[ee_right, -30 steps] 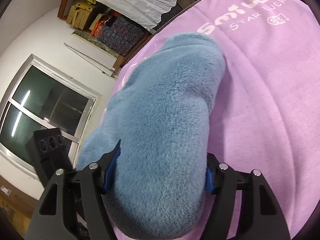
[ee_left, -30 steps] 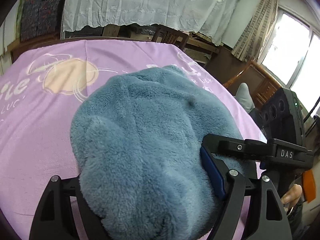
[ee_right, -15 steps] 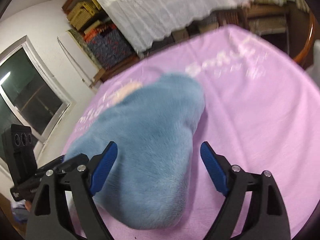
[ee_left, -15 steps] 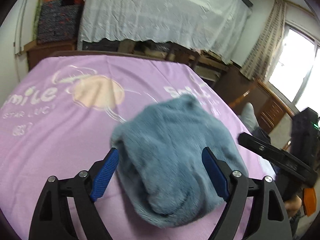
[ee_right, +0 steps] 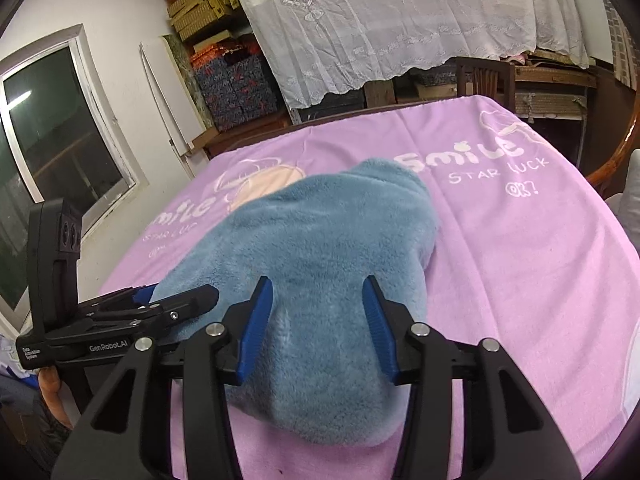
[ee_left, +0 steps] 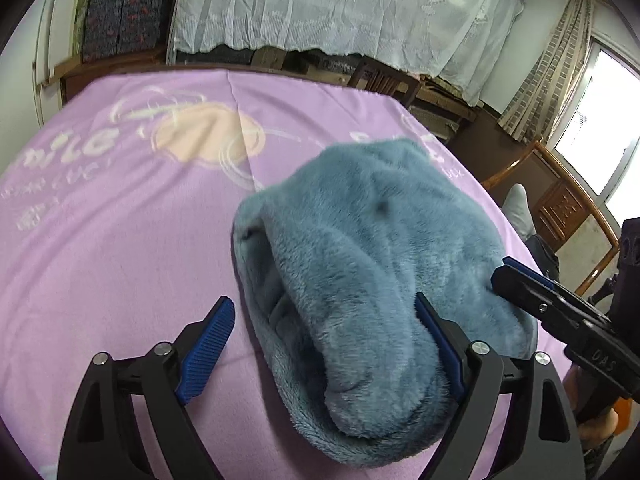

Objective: Fold large clothes

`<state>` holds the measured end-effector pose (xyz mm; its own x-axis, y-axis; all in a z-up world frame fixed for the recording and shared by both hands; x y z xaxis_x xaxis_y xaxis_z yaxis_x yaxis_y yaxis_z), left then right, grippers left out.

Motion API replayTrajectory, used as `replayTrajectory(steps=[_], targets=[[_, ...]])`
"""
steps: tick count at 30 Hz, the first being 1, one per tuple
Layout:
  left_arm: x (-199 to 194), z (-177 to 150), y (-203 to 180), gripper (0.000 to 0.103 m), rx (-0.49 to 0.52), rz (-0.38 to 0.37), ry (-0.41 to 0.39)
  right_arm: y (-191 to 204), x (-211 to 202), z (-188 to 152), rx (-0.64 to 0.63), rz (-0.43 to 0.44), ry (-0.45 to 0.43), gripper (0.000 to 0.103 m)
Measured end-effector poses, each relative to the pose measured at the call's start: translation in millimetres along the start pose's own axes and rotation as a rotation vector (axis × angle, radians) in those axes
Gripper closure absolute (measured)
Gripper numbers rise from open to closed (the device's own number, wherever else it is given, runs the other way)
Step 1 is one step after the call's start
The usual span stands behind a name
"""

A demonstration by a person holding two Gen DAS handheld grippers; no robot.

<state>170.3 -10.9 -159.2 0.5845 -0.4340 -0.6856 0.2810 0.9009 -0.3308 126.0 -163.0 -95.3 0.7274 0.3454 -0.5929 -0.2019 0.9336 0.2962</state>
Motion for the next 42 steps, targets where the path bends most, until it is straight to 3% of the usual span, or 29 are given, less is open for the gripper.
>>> replayTrajectory(steps=[4,16,18,22,28,35,42], targets=[[6,-8,3,0.009,-0.023,-0.032,0.017,-10,9,-14,-0.011,-0.017,0.032,0.059],[-8,-11,-2,0.008,-0.025,0.013,-0.004,-17,9,-25,-0.016,-0.034,0.011,0.057],[-19,-14,-10,0.009,0.013,0.063,-0.033,-16,4,-25,-0.013,-0.04,0.008,0.053],[-44,-19,-25,0.01,0.1,0.166,-0.095,-12,-12,-28,-0.003,-0.049,0.019,0.026],[-76,-29,-43,0.006,0.14,0.178,-0.148,-7,-34,-34,0.012,-0.079,0.034,0.019],[-116,-32,-67,0.004,0.173,0.197,-0.249,10,-90,-24,-0.003,-0.076,-0.077,0.007],[-145,-31,-83,0.004,0.22,0.24,-0.32,29,-136,-18,-0.049,-0.081,-0.182,0.005]])
Point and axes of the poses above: each gripper's, at about its wrist camera, not at the fingertips, and x roughly the way its jaws point, y to its left, z to its top, the point moved 5 cm from there along x, roughly the way its jaws point, and after that the axes turned 6 degrees about -z, right-handed, at the moved point
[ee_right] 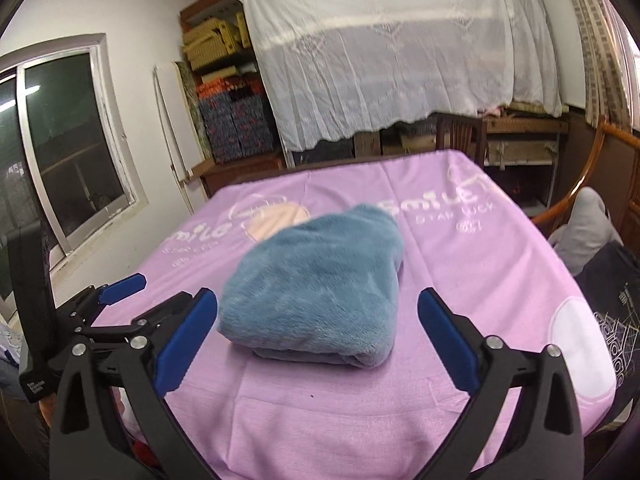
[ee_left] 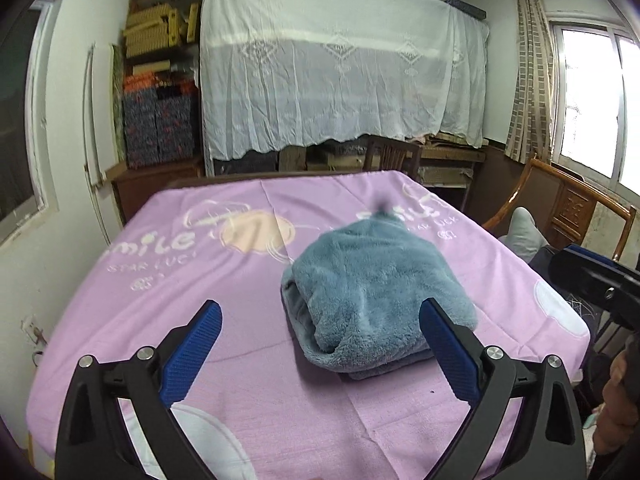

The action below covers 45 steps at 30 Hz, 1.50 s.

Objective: Fold large clothes

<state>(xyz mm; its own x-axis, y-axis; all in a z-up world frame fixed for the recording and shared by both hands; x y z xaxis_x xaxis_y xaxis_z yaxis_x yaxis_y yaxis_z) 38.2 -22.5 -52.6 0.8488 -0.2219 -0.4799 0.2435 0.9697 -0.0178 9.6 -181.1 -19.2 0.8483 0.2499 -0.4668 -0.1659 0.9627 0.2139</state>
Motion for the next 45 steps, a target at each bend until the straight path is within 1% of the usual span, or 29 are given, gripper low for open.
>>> replayTrajectory(steps=[4,8,10,14,23,25,26,28,29,40,45], targets=[[-5,3,2,0.004,0.0,0.038,-0.014,5,-17,5,0.0,0.013,-0.036,0.005],[0,1,6,0.004,-0.011,0.047,0.008,8,-19,4,-0.014,0.002,-0.043,0.005],[5,-1,6,0.004,-0.005,0.055,0.02,7,-16,1,-0.019,-0.015,-0.038,0.005],[12,-5,7,0.004,0.002,0.066,0.038,1,2,-4,-0.016,-0.049,-0.001,0.005],[24,-13,8,0.004,-0.035,0.022,0.1,0,25,-15,-0.017,-0.05,0.055,0.005],[25,-14,9,0.004,-0.039,0.027,0.11,2,28,-17,-0.021,-0.05,0.064,0.005],[26,-15,9,0.004,-0.035,0.041,0.117,3,29,-18,-0.023,-0.051,0.067,0.005],[26,-15,7,0.004,-0.018,0.075,0.113,5,31,-20,-0.029,-0.055,0.075,0.005],[25,-15,7,0.004,-0.013,0.078,0.112,5,32,-21,-0.032,-0.056,0.079,0.005],[27,-15,7,0.004,-0.018,0.087,0.122,7,32,-22,-0.031,-0.05,0.082,0.005],[27,-15,6,0.004,-0.025,0.074,0.13,8,32,-23,-0.03,-0.046,0.085,0.005]])
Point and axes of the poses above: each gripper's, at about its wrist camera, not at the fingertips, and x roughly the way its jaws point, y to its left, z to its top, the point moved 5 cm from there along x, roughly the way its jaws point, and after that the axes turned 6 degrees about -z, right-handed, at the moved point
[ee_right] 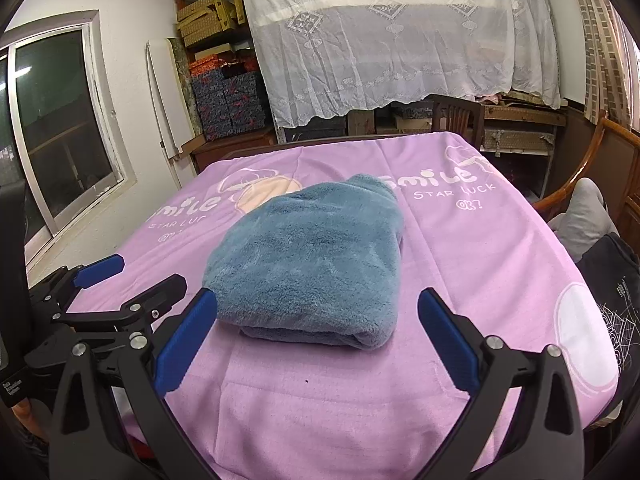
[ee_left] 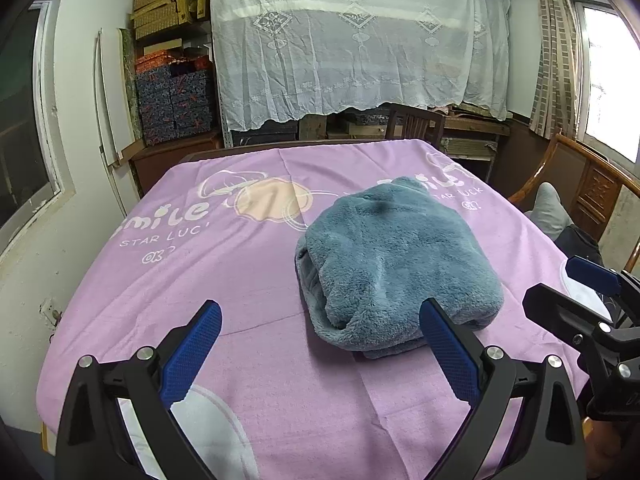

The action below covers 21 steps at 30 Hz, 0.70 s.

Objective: Fold large clothes

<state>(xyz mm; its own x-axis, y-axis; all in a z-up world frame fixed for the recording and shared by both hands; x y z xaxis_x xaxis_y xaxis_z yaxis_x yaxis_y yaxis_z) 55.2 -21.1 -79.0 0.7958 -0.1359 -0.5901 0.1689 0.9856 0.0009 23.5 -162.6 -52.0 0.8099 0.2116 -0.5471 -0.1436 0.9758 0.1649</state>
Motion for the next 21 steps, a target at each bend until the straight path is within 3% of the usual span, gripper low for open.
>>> replayTrajectory(steps=[11,21], targets=[[-4.0,1.1,-6.8,0.004,0.05,0.019,-0.021,0.6,1.0,-1.3,0.002,0.002,0.001,0.005],[-4.3,2.5,1.1,0.004,0.005,0.034,-0.019,-3.6,2.0,-2.8,0.023,0.009,0.0,0.005]])
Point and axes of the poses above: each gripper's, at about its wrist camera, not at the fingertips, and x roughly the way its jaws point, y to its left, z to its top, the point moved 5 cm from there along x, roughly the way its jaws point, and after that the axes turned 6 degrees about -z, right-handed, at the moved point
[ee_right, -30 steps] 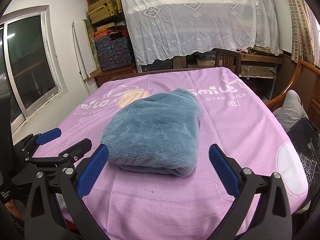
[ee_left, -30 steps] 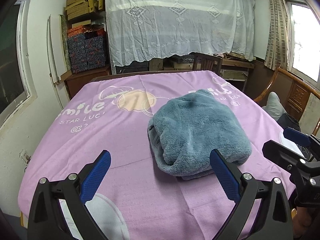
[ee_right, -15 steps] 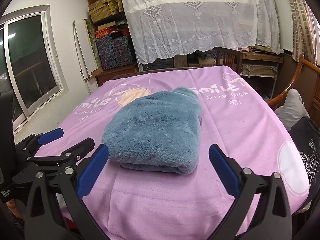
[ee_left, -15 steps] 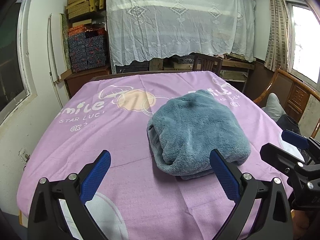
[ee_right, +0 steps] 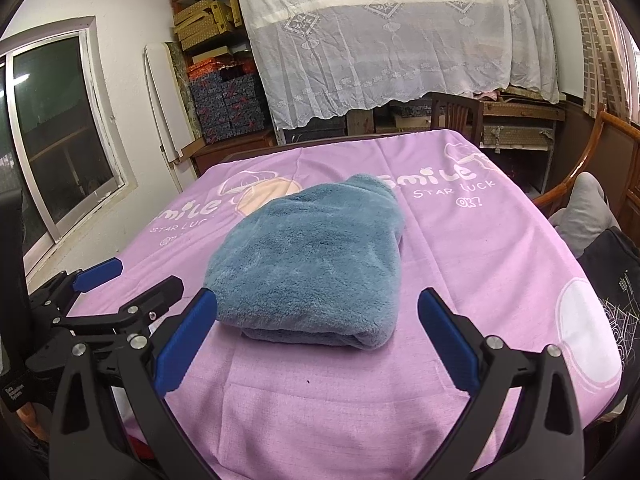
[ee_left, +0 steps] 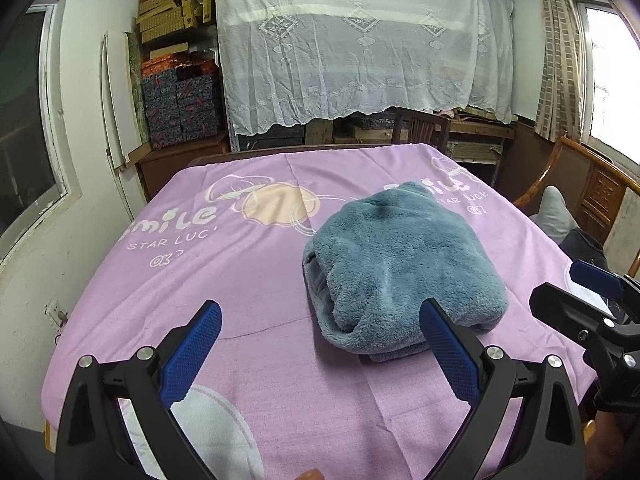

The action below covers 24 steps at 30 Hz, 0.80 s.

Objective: Fold large clothes

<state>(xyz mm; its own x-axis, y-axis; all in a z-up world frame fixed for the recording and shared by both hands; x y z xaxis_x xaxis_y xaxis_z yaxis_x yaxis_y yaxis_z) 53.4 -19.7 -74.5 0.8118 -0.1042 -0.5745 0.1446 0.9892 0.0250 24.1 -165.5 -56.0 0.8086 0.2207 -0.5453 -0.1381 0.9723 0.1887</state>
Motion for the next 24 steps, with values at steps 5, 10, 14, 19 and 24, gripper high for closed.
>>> replayTrajectory(steps=[5,10,14,19,24], targets=[[-0.2,-0.6,-0.9,0.004,0.005,0.003,0.001,-0.4,-0.8,-0.1,0.002,0.001,0.001,0.005],[0.3,-0.7,-1.0,0.004,0.004,0.002,0.002,-0.7,-0.5,0.1,0.003,0.0,0.0,0.005],[0.5,-1.1,-0.4,0.004,0.002,0.0,0.005,-0.4,-0.1,0.6,0.006,0.0,0.002,0.005],[0.6,-1.5,0.4,0.004,0.002,0.001,0.005,0.1,0.1,0.4,0.005,0.0,0.001,0.005],[0.4,-1.4,0.0,0.004,0.003,0.001,0.005,0.1,-0.4,0.5,0.007,0.001,0.001,0.005]])
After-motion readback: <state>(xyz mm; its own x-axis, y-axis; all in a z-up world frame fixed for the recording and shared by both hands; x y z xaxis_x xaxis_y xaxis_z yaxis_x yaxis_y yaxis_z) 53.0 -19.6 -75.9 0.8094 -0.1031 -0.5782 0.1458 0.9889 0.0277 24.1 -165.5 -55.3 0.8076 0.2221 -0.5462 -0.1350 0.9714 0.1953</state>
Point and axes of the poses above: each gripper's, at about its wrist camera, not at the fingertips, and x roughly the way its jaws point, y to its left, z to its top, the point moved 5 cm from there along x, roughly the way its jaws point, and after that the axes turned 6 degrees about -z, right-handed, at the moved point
